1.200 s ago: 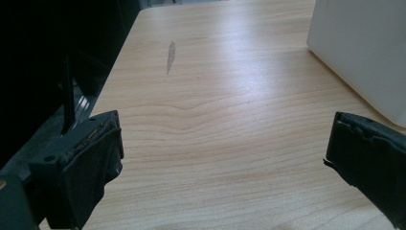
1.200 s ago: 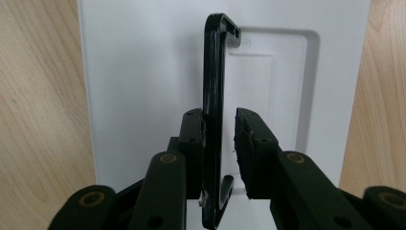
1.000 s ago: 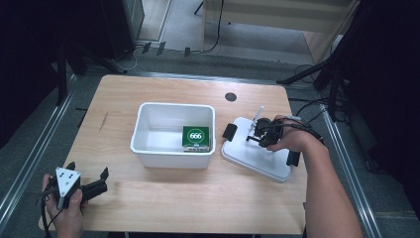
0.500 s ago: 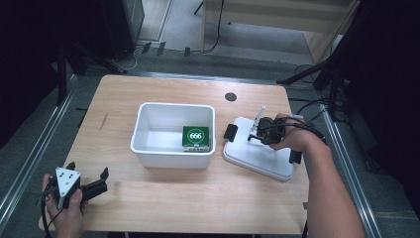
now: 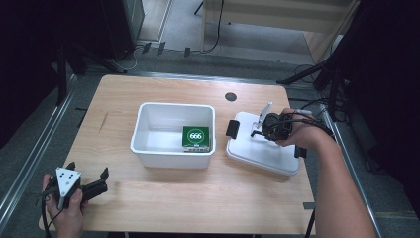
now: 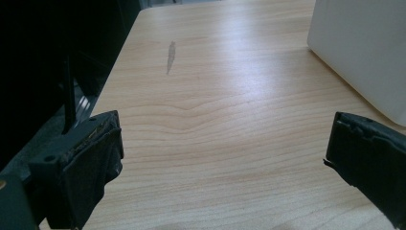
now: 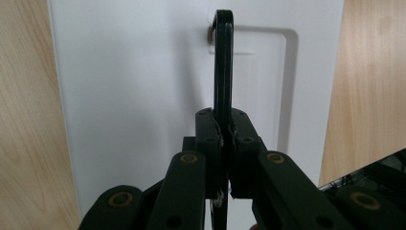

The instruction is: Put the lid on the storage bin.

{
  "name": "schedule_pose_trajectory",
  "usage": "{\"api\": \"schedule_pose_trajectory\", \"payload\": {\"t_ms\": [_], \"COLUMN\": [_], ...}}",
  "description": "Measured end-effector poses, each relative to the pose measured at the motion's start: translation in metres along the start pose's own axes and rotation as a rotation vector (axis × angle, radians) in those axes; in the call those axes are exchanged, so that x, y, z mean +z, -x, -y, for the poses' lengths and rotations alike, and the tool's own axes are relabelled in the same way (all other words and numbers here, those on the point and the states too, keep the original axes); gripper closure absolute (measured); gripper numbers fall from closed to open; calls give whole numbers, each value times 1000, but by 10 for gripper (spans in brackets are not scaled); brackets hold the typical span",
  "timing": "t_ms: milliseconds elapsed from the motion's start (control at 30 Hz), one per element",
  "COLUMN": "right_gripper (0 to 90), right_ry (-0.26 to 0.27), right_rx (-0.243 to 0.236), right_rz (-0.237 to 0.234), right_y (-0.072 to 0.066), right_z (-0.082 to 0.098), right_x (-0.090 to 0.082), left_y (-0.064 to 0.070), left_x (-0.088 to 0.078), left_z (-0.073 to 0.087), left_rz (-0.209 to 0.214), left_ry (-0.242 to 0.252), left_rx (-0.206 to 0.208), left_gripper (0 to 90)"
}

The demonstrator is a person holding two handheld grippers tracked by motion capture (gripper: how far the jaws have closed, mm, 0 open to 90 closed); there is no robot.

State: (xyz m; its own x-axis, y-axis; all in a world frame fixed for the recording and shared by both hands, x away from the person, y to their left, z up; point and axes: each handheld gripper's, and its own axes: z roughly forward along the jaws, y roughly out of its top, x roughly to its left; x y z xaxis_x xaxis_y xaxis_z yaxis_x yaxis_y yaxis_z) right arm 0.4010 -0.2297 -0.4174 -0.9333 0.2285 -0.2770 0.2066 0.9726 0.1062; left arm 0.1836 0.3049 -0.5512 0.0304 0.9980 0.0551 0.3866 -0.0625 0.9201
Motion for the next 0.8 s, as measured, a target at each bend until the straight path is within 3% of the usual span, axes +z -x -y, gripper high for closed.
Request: {"api": "schedule_pose_trajectory", "payload": {"t_ms": [800], "right_gripper": [855], "right_ry": [29], "right_rx": [-49], "right_rz": [6], "right_y": [10], "right_z": [-8], "right_x": [-56], "left_y": [0], "left_x": [0], "left_z": [0], "left_rz": [-4], "left_ry": [-1], "left_rx": [3], "left_gripper": [0]}}
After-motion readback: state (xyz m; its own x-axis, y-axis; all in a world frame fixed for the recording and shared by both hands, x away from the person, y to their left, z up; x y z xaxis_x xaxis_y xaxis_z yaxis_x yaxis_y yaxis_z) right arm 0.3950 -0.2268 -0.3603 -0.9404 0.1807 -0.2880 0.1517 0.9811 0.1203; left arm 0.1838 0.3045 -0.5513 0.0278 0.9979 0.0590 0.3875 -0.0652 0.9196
